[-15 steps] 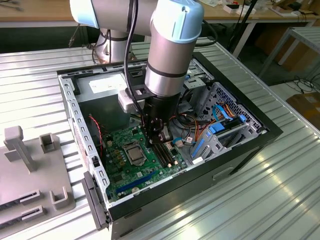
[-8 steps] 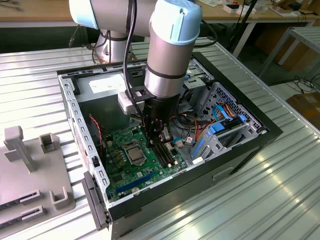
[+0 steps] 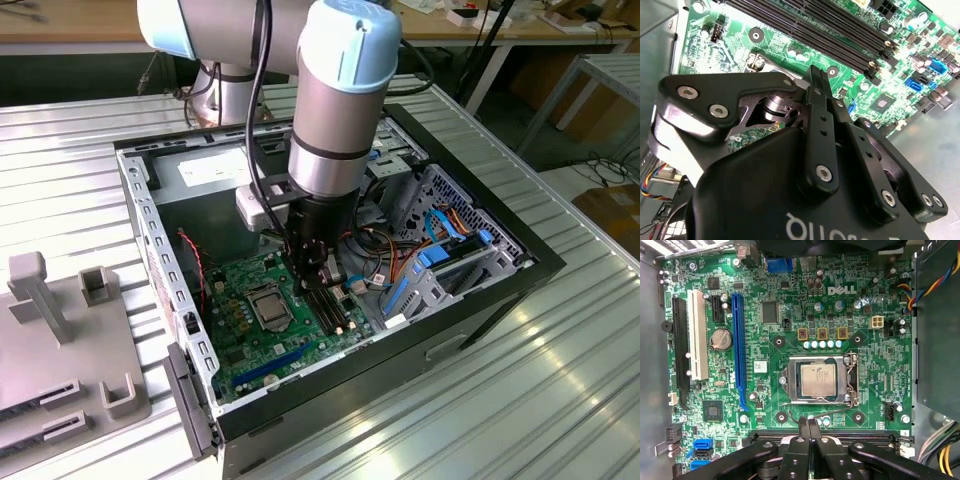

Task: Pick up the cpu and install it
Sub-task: 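Install the first cpu locking lever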

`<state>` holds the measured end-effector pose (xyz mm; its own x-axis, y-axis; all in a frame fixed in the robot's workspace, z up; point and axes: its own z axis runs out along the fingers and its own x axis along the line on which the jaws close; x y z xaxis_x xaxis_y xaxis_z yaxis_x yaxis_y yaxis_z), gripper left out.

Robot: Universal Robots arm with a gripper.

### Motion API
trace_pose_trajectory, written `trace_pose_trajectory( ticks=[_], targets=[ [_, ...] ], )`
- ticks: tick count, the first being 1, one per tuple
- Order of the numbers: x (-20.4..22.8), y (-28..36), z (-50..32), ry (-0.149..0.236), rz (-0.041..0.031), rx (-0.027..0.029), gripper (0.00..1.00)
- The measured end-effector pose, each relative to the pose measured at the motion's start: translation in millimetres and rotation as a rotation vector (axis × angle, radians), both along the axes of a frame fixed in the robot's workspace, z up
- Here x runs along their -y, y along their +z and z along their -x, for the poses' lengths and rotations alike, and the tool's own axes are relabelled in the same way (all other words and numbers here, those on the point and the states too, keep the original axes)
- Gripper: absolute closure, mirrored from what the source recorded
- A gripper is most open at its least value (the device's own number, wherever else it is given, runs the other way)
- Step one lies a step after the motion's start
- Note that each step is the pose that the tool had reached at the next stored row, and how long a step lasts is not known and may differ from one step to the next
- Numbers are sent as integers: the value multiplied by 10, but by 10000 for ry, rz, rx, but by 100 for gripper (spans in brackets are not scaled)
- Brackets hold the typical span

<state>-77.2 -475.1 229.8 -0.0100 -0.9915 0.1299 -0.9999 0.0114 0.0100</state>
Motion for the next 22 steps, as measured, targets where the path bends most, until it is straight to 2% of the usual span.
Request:
trace_pose_trajectory(
  ticks=[6, 12, 22],
  targets=[
    [0, -46, 13, 50, -1, 79, 89],
    [0, -57, 103, 89, -1, 79, 89],
    [20, -84, 108, 280, -3, 80, 89]
  ],
)
